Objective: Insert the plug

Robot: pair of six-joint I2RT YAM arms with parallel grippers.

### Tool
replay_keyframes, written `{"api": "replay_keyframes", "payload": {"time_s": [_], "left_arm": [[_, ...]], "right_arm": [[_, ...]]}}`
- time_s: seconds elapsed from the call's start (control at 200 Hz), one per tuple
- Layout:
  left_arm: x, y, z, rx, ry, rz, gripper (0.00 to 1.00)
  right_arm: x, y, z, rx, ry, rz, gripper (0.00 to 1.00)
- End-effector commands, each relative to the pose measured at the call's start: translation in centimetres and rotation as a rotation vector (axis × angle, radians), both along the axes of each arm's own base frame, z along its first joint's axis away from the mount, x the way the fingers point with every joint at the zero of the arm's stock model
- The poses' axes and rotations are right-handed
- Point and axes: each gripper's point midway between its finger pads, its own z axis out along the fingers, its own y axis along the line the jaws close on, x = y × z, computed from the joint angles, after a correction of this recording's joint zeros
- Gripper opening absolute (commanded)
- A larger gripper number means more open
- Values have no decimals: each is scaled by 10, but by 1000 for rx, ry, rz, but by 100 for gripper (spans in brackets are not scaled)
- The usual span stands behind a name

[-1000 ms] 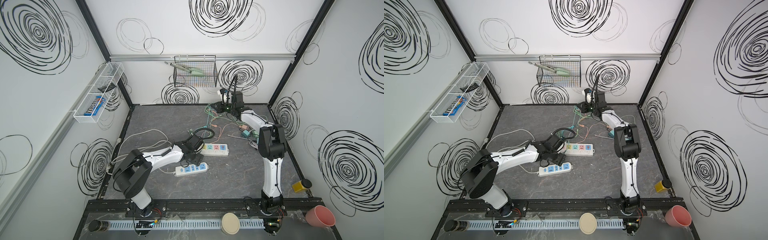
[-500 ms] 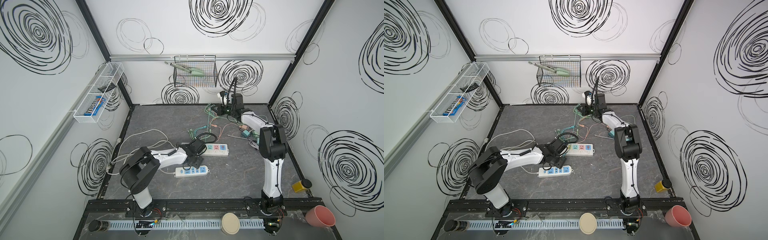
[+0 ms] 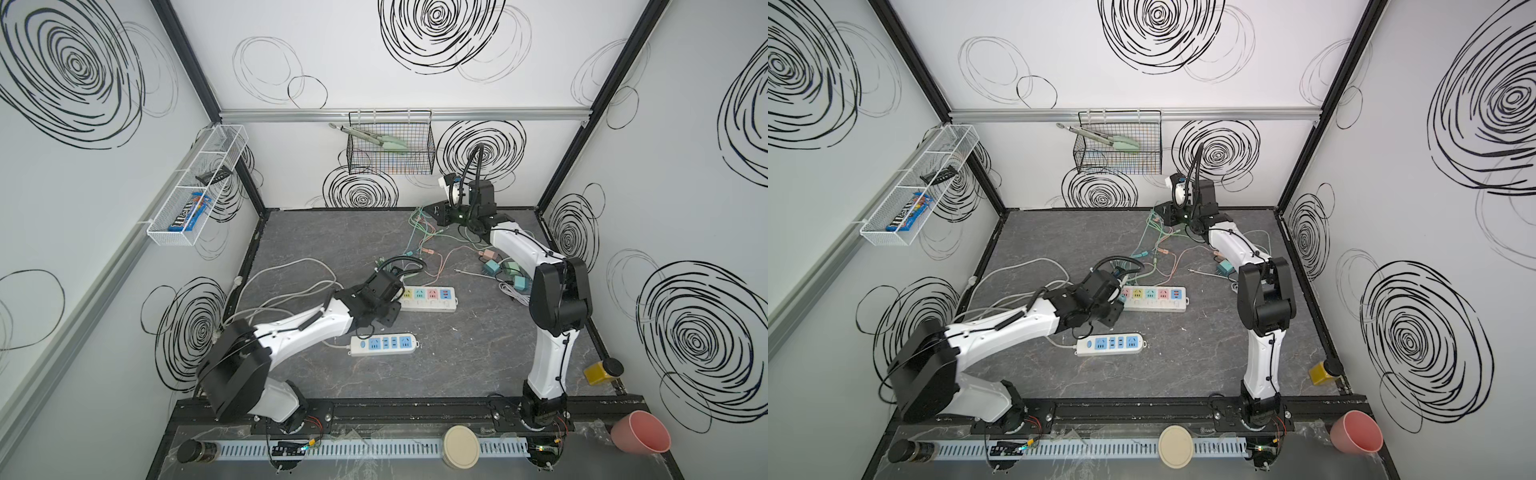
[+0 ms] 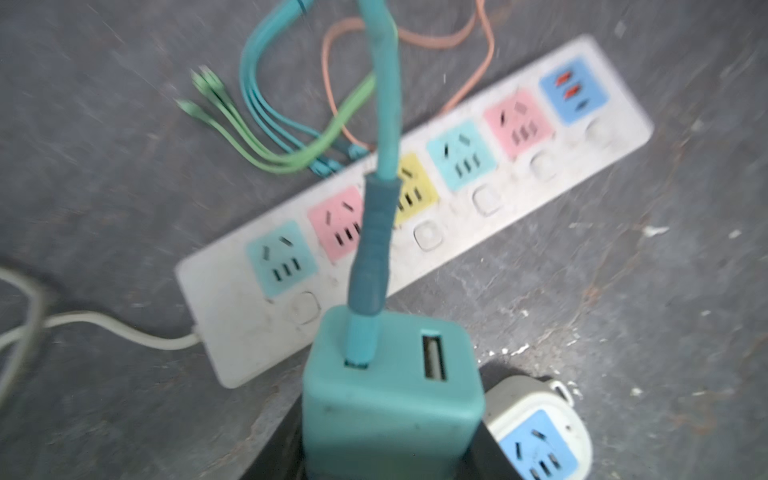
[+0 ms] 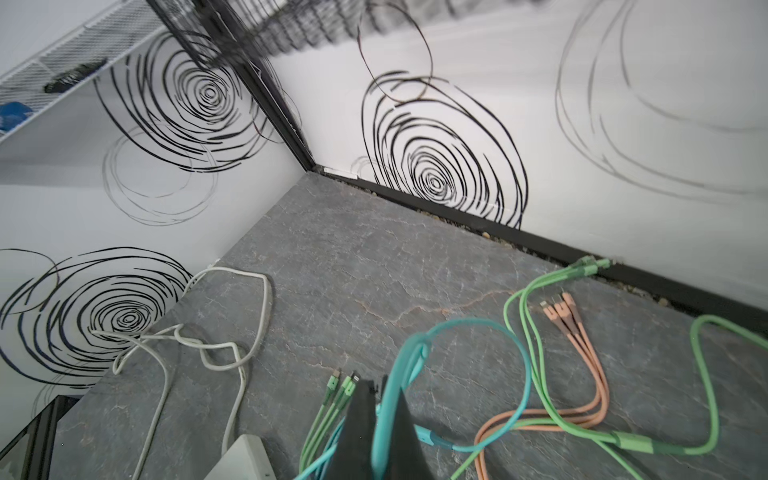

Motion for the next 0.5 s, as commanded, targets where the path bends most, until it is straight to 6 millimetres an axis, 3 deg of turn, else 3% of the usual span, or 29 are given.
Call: {"api": "replay_keyframes", "payload": {"time_s": [0.0,0.25,0.33,0.495], "left_arm": [[29,34,78,-133,-157,179,0],[83,135,242,-321,-475,447,0],[93,173,289,-331,-580,542,0],[102,254,372,-421,-751,687,0]], "right_arm": [[-20,22,92,51,-200,34,1],[-66,104,225,149,-533,129,2],[-75,131,248,199,-606,150,2],[-84,175,271,322,-661,208,3]]}}
